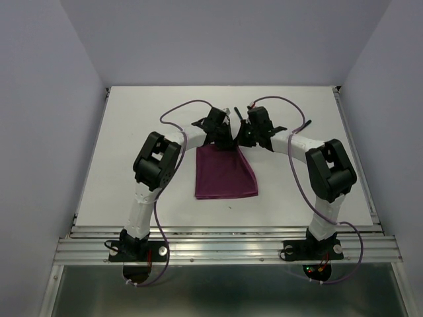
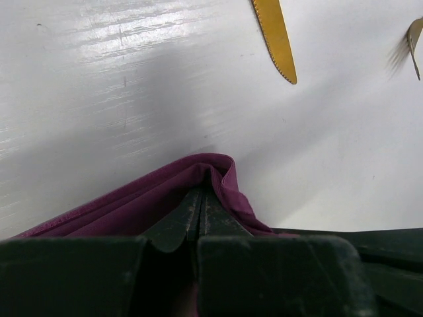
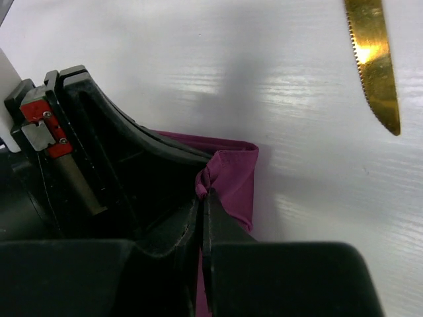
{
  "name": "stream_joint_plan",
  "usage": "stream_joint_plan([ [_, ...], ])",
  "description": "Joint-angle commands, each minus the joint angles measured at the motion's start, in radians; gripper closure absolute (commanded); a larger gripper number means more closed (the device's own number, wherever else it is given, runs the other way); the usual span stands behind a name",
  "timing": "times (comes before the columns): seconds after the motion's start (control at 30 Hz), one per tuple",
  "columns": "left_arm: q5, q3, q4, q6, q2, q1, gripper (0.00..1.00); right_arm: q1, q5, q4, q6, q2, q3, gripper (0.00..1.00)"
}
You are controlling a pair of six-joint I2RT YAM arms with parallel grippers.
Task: Fold the napkin into a case and place the utensils inside
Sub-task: Fold the lower triangle-folded napkin at the center of the board.
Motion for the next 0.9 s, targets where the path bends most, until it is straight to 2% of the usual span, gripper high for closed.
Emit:
stream_joint_plan([
  [0.0,-0.057,-0.049,-0.073,0.024,-0.001,0.01,1.0,0.035,0.007,0.009,0.038,0.012,0.064,0.99],
  [0.23,-0.058,-0.075,-0.067,0.02,-0.026,0.013,1.0,0.055,0.075,-0.009,0.088,0.064,0.085,0.99],
  [0.43,-0.071,-0.115,-0.063,0.015,-0.133,0.025,1.0,0.055,0.181,-0.054,0.094,0.093,0.091,0.99],
  [0.67,-0.095,-0.144,-0.095,0.032,-0.225,0.045,1.0,0.055,0.202,-0.069,0.082,0.118,0.106,0.99],
  [0.87,-0.106,-0.2,-0.083,0.041,-0.21,0.082,1.0,0.055,0.199,-0.075,0.079,0.121,0.119,0.99],
])
